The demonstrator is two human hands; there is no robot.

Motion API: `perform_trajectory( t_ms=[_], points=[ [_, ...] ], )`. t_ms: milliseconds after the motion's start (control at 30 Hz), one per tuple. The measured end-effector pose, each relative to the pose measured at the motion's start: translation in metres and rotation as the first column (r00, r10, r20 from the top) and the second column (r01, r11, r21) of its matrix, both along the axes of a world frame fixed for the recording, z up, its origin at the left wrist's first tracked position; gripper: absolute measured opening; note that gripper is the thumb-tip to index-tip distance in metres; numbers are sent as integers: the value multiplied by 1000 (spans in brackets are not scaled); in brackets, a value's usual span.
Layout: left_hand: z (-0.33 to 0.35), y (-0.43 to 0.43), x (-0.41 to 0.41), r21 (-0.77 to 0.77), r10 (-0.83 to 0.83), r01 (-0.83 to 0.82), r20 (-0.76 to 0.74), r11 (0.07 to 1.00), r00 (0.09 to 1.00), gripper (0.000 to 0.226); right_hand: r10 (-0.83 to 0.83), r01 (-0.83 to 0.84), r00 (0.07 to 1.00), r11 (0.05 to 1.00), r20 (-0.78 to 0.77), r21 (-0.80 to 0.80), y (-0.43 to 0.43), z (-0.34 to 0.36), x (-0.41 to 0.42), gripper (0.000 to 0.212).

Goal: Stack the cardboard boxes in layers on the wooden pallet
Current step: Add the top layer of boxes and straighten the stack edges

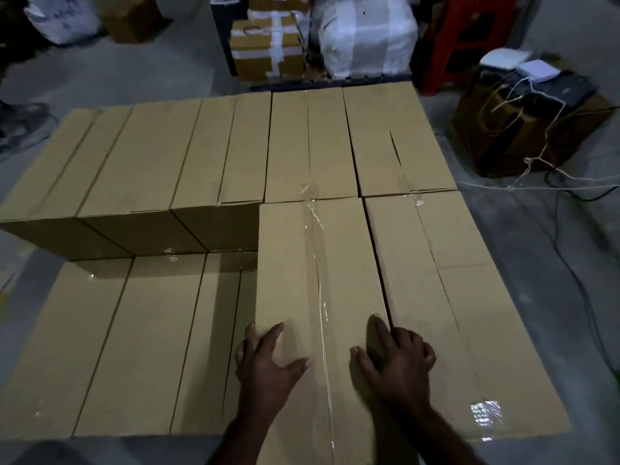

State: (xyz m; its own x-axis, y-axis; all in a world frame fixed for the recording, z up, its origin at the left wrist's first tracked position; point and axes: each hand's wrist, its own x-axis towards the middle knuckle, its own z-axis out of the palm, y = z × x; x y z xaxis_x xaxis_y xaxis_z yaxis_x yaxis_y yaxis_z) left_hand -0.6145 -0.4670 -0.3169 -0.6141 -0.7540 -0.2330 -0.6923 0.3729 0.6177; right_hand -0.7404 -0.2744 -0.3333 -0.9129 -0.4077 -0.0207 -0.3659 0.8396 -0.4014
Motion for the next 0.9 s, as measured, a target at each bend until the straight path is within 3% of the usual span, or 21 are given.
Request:
perform_trajectory(
  t_ms=[400,567,767,900],
  points=[
    [-33,-4,-15,4,3,-3,-29,1000,1000,79,45,-42,997,998,56,-53,-5,-28,-15,67],
    [-42,-1,-21,-73,-14,13,-15,997,1000,81,29,-27,999,998,39,-50,-4,-35,-14,65],
    [-37,0,-27,-34,-57,61,105,998,993,117,91,-87,992,995,-88,49,-5,-33,-16,65],
    [-36,-3,-26,42,-73,67,151,997,986,123,135,-122,983,986,-124,110,-1,-34,-18,67]
  ],
)
